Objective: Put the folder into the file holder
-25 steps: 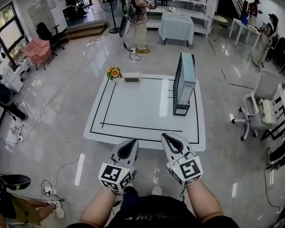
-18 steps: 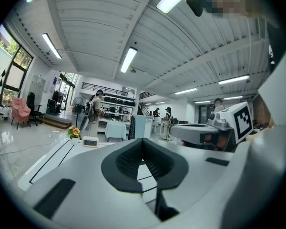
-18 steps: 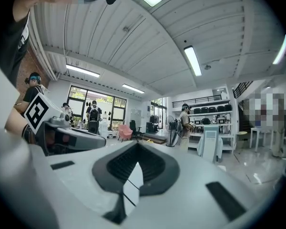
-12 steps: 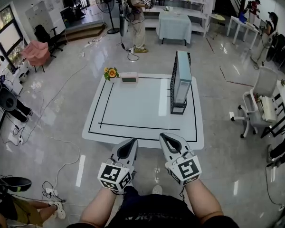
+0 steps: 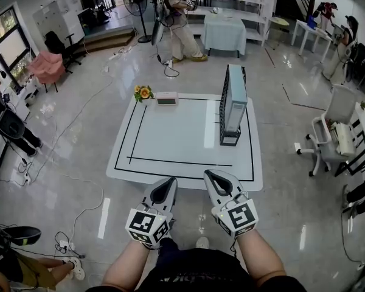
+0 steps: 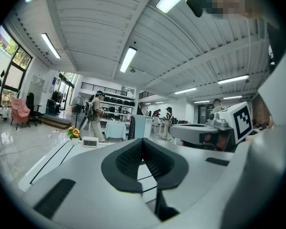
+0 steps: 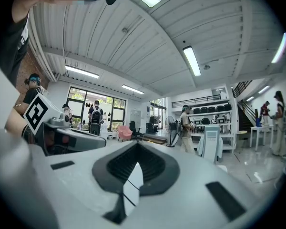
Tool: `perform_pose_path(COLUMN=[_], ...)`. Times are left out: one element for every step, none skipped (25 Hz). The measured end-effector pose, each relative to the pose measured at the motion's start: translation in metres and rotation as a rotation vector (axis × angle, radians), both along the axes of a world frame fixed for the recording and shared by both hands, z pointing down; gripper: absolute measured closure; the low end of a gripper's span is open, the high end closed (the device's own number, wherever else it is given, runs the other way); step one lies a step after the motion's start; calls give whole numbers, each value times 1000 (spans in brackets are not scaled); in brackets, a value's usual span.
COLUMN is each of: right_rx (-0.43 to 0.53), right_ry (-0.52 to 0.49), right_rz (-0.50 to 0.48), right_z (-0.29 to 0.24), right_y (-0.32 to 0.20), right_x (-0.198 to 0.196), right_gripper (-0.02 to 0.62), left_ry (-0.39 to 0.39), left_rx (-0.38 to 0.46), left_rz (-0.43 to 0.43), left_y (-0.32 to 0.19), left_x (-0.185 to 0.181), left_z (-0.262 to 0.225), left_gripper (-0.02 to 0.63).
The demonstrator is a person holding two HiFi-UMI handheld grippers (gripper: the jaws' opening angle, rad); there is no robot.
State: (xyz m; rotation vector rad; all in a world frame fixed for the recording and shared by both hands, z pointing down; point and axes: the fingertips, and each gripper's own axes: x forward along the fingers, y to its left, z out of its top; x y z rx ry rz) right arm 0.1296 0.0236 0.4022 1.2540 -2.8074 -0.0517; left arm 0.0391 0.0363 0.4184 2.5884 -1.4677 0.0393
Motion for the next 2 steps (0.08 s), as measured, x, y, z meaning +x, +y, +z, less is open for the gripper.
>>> perform_pose_path(right_rx=[1, 3], right_ry=[1, 2], right_rz=[0, -1], right_z=[0, -1], right_y=[0, 0], right_x=[-1, -2], right_gripper=[595, 595], left_ry=[0, 0], left_rx=[1, 1], left_rz=[0, 0], left_y=[0, 0], left_x=[-1, -2], left_z=[0, 0], left_gripper=[603, 603])
